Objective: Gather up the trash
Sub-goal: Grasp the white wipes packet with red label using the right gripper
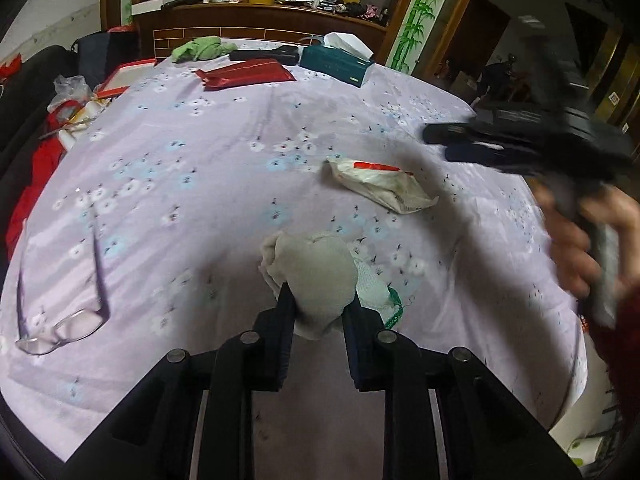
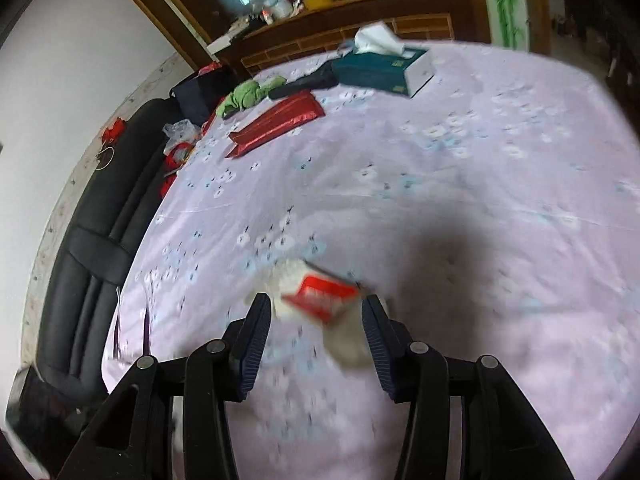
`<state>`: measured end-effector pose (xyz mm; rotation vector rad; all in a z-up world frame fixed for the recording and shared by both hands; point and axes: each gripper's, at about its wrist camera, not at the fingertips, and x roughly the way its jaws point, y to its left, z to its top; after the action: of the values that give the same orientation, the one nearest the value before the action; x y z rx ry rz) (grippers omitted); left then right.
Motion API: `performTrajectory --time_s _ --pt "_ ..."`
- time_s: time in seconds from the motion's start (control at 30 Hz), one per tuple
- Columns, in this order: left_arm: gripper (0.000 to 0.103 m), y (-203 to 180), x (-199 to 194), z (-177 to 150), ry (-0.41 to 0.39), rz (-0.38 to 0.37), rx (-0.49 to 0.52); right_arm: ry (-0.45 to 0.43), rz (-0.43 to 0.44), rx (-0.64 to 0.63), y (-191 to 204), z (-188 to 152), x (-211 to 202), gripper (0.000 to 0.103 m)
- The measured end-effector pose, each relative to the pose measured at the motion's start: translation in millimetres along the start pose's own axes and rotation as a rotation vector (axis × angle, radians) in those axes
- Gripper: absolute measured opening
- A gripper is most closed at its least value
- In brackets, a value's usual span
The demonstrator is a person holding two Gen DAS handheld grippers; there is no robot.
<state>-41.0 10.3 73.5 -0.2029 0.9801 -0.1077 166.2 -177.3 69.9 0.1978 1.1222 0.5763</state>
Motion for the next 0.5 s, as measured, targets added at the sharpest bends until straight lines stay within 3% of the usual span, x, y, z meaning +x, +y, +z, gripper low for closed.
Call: performTrajectory --time_s 0.1,0.2,0.37,0.5 --pt "0.022 10 -8 -3 -0.006 0.02 -0.003 0.013 -0.003 0.021 -10 7 26 0.054" --pt "0.022 22 -11 -4 -0.005 0.029 -0.019 0.07 0.072 0.073 -17 3 40 0.057" --pt "0.022 35 -11 -1 -0.01 0.027 -0.046 0.133 0.115 -0.007 9 -23 42 0.068" --pt "0.022 38 -6 3 -0.009 0.029 -0.045 0.126 -0.046 -0.173 43 -36 51 0.068"
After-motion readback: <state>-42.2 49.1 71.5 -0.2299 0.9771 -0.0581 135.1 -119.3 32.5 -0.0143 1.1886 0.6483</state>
